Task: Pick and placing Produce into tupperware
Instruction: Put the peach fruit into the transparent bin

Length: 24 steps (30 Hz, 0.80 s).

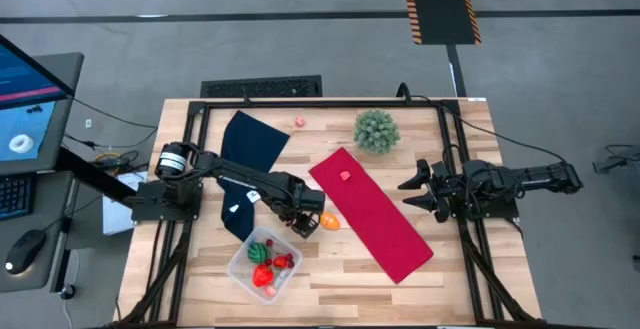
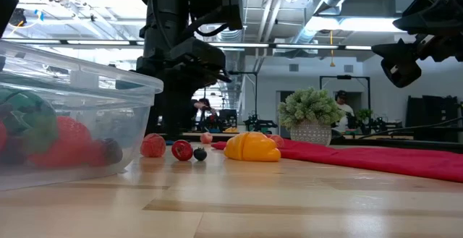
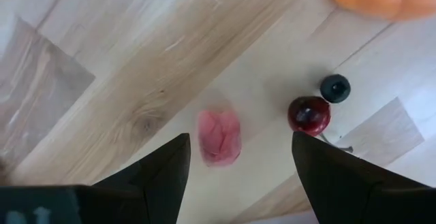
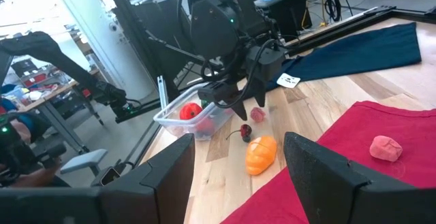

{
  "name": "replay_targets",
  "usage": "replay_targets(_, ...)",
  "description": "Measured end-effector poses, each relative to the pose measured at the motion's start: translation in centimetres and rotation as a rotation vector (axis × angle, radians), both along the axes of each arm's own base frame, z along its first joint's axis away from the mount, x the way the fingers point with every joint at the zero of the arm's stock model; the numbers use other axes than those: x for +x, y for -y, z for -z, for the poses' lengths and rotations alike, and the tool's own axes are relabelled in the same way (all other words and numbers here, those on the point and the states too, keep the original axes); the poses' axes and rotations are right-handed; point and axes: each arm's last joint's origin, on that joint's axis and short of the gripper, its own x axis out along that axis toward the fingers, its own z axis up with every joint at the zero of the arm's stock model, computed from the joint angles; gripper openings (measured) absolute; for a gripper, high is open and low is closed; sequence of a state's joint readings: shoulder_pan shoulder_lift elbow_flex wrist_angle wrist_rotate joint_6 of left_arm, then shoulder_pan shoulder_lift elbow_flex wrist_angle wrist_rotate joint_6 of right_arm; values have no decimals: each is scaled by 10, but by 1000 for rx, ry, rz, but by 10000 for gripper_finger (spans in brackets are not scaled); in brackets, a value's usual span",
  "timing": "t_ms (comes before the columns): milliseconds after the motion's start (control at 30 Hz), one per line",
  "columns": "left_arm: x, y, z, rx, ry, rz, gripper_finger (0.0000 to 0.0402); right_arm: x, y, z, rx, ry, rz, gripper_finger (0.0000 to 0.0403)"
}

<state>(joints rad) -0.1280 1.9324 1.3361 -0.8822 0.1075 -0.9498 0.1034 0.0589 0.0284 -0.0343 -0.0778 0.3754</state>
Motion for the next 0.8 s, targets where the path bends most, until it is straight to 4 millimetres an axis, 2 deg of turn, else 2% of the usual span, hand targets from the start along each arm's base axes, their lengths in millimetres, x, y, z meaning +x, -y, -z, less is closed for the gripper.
replay_targets(300,1,2,0,-10,17,21,247,0,0,0,0,0,0,249)
replay_targets(533,4,0,0,52,49,32,247,0,0,0,0,0,0,249)
replay_targets(700,-3,-4,17,29,39,-10,247,0,0,0,0,0,0,249)
replay_targets(800,-5,-5,19,25,32,-24,247,0,0,0,0,0,0,249)
